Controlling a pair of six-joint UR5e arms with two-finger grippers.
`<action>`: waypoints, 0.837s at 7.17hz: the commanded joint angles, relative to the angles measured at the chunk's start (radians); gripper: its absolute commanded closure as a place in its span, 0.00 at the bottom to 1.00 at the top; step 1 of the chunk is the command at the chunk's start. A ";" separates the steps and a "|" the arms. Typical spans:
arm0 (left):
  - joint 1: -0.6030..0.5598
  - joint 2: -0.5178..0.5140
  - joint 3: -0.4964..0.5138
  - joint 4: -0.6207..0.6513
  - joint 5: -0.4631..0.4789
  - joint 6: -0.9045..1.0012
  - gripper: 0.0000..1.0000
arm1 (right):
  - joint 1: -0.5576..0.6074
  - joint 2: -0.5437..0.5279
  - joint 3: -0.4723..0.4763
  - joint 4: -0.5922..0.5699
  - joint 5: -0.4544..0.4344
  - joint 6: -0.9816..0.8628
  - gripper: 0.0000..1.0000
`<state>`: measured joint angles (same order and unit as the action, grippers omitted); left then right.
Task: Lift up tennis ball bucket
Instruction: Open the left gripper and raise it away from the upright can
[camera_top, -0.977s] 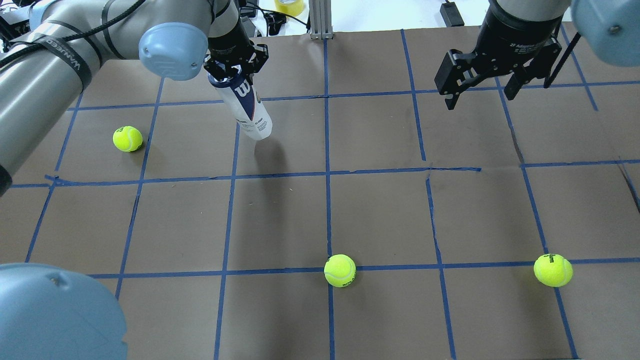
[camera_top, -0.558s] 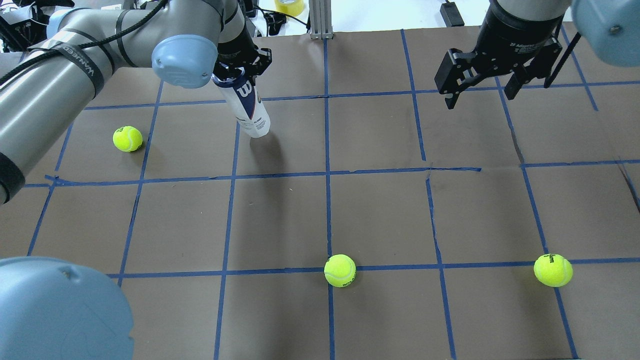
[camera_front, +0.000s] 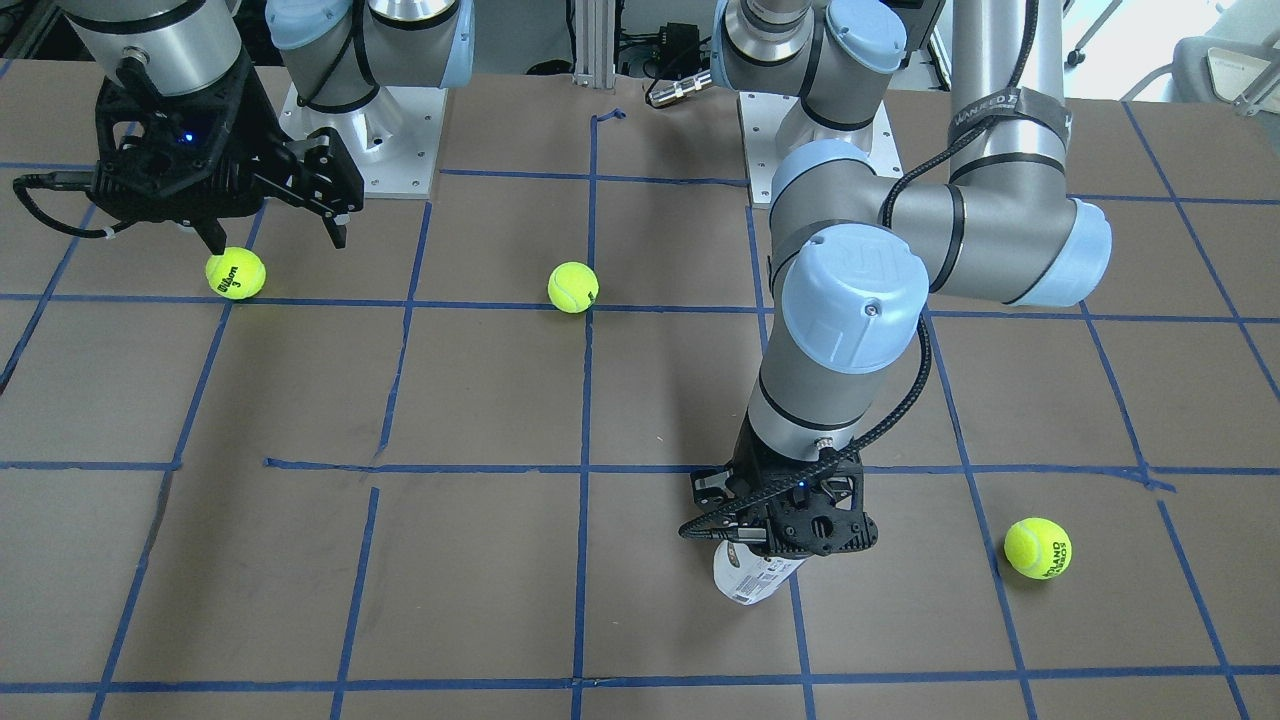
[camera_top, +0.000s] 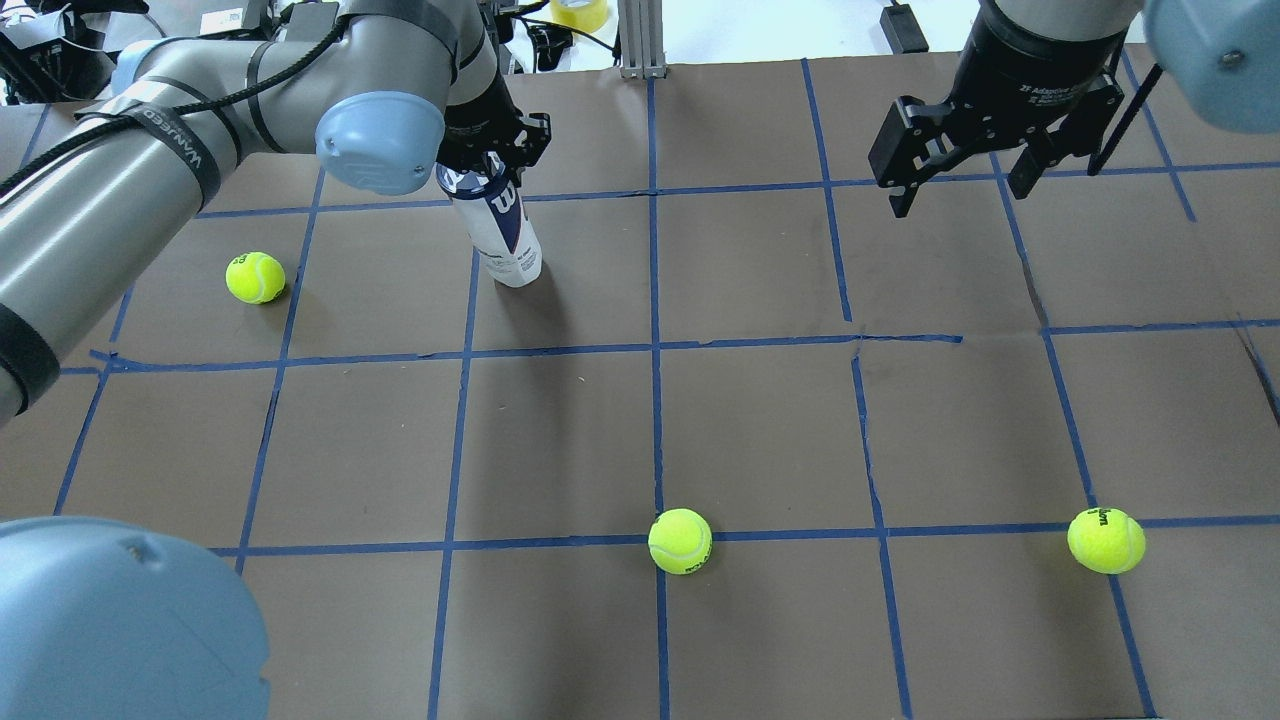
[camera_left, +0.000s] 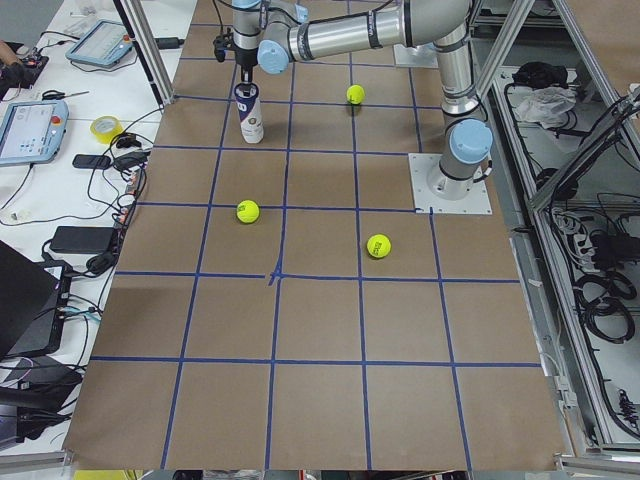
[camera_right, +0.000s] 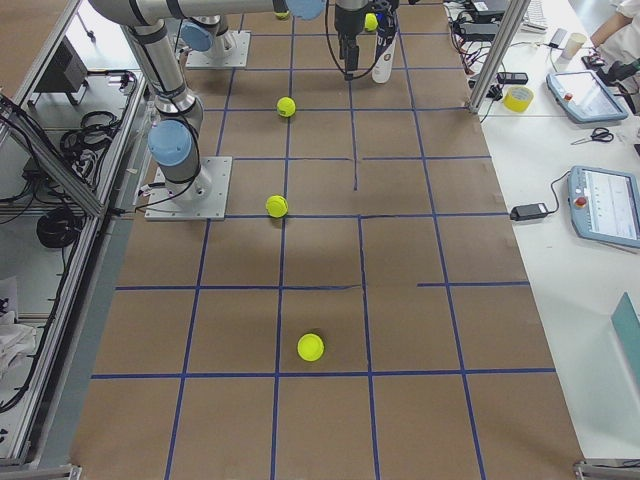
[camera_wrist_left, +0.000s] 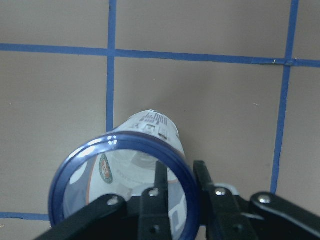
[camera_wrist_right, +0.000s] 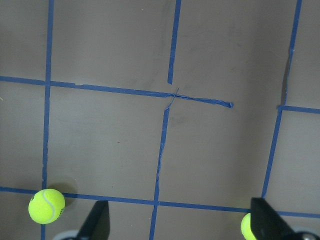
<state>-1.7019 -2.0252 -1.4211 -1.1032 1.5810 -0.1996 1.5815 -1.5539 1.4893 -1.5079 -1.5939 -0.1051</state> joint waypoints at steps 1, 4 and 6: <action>-0.001 0.011 -0.001 -0.006 -0.001 0.002 0.01 | 0.000 0.000 0.000 0.000 0.002 -0.002 0.00; -0.002 0.075 0.014 -0.095 0.001 0.022 0.00 | 0.000 0.000 0.000 0.000 0.002 -0.002 0.00; 0.002 0.132 0.065 -0.250 -0.001 0.073 0.00 | 0.000 0.000 0.000 0.000 0.002 -0.001 0.00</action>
<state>-1.7029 -1.9291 -1.3911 -1.2524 1.5812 -0.1635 1.5815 -1.5540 1.4895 -1.5079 -1.5925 -0.1071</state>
